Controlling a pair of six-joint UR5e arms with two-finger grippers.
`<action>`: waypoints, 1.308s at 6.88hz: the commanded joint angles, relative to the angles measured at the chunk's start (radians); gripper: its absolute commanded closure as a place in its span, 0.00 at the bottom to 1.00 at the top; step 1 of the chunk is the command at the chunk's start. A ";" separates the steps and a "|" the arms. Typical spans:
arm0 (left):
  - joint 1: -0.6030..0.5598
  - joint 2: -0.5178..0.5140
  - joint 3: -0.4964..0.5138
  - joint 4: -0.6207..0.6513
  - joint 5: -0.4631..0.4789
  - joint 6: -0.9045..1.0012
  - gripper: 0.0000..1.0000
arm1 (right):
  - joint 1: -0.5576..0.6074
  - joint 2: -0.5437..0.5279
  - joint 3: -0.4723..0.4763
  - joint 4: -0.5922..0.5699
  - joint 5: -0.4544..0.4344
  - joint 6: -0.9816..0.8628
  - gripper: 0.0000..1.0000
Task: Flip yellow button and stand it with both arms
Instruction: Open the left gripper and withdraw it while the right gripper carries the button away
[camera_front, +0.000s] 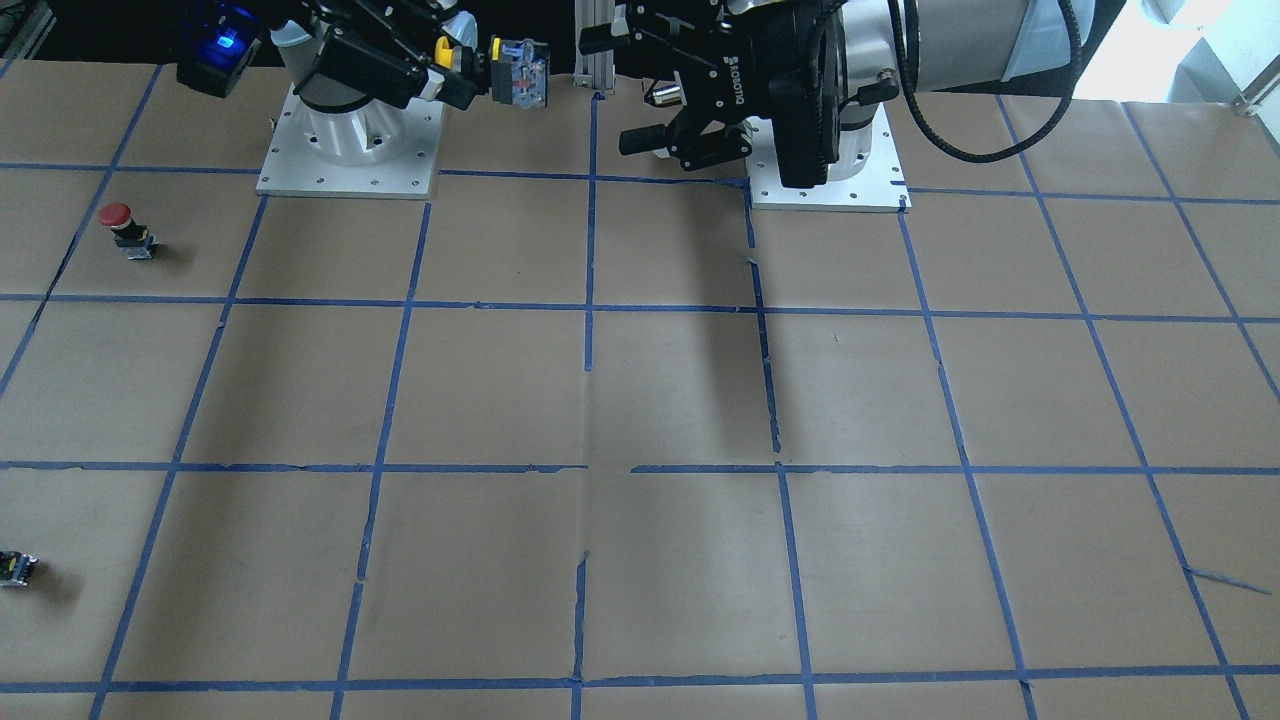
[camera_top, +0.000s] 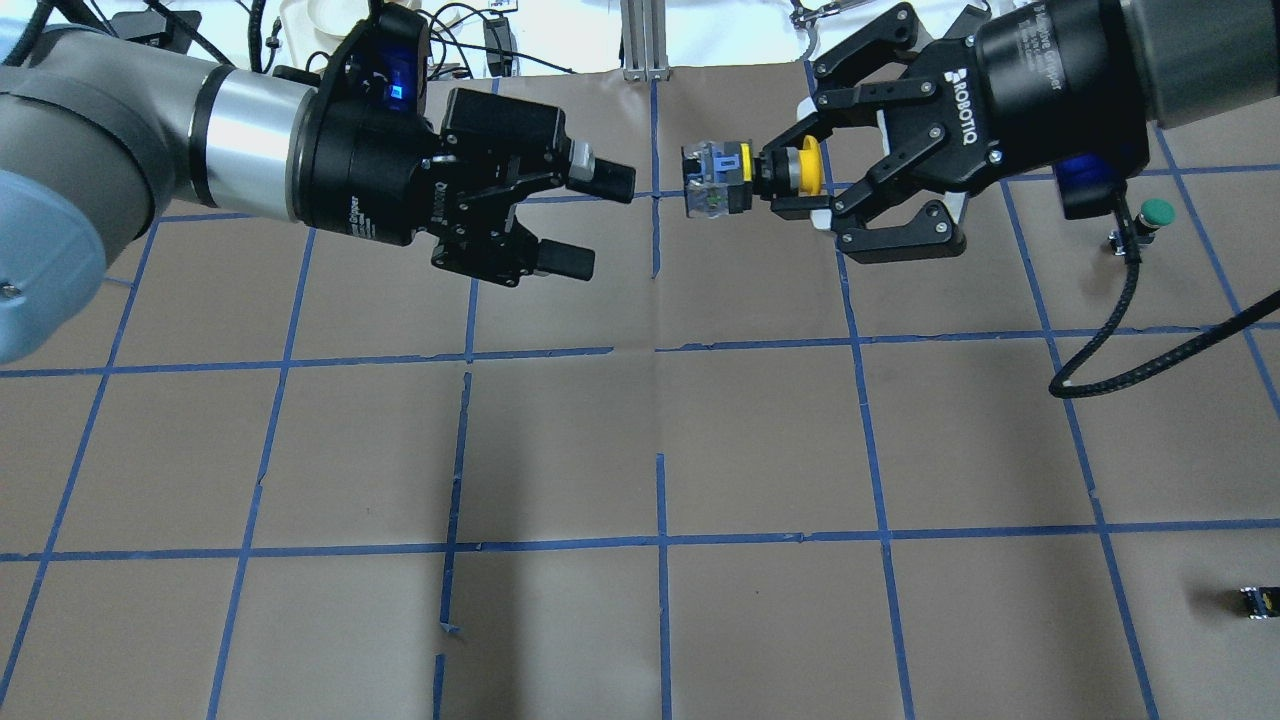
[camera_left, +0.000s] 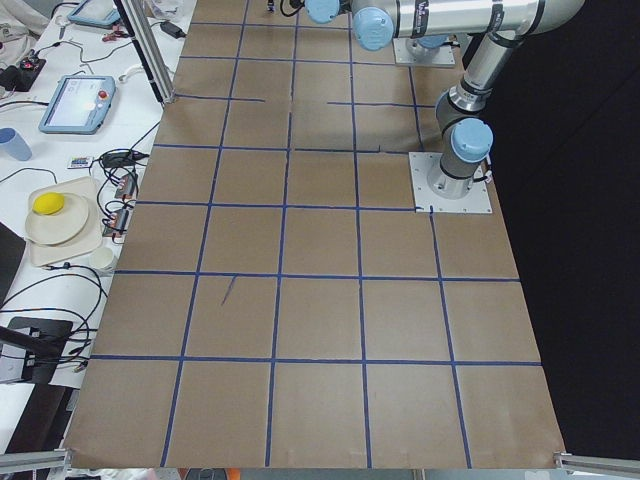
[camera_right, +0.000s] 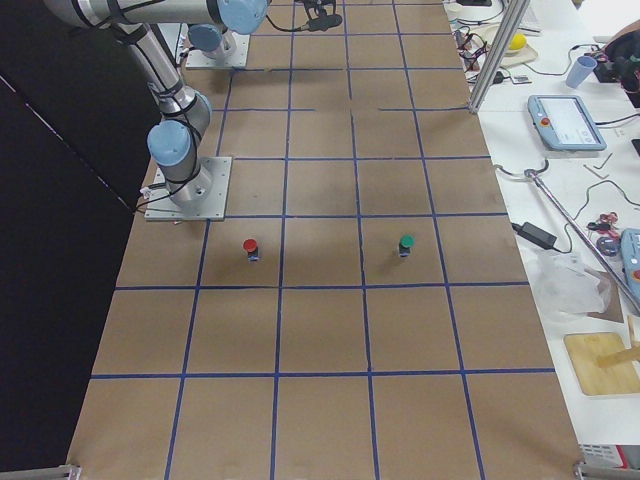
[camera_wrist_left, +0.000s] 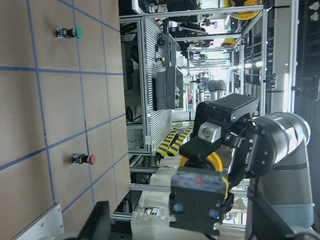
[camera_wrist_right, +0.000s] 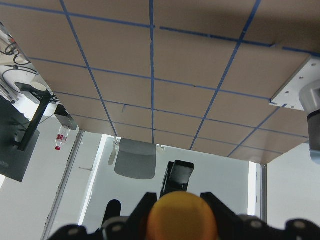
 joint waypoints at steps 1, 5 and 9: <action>0.012 -0.003 0.033 0.134 0.415 -0.090 0.00 | -0.104 0.001 0.001 0.013 -0.246 -0.283 0.79; -0.068 -0.085 0.202 0.275 1.123 -0.260 0.00 | -0.152 0.070 0.102 -0.106 -0.645 -0.697 0.90; -0.083 -0.159 0.178 0.314 1.084 -0.468 0.00 | -0.157 0.217 0.162 -0.407 -0.824 -0.728 0.89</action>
